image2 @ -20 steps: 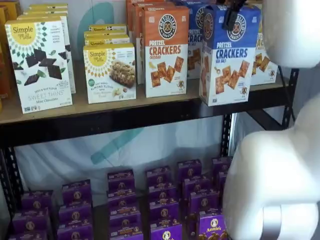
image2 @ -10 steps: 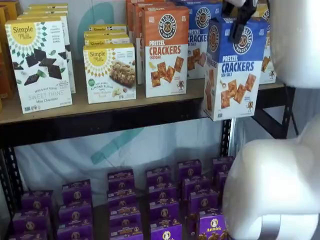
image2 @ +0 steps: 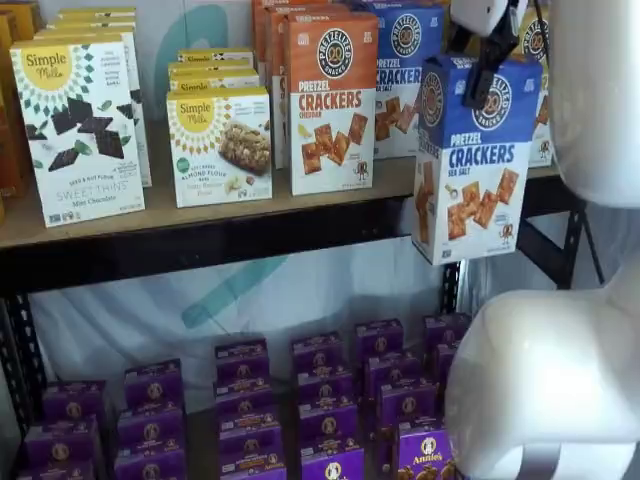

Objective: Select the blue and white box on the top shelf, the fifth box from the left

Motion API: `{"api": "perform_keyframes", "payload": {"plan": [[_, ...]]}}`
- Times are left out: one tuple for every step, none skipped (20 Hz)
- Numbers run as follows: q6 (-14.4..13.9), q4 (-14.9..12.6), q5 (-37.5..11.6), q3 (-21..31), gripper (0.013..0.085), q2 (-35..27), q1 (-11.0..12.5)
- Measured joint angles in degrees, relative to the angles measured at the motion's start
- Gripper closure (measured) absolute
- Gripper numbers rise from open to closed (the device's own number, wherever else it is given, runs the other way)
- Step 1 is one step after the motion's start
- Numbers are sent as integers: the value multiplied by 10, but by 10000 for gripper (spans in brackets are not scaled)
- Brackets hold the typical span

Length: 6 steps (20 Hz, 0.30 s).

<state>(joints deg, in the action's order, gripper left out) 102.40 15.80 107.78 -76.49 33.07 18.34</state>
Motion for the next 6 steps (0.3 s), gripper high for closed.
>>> {"api": "perform_keyframes", "payload": {"plan": [[1, 0, -1, 6, 410, 4, 1], [2, 0, -2, 9, 410, 6, 1], [3, -1, -3, 14, 410, 9, 2], [3, -1, -3, 17, 410, 11, 2], [4, -2, -4, 20, 410, 12, 2], [4, -3, -5, 22, 410, 13, 1]]}}
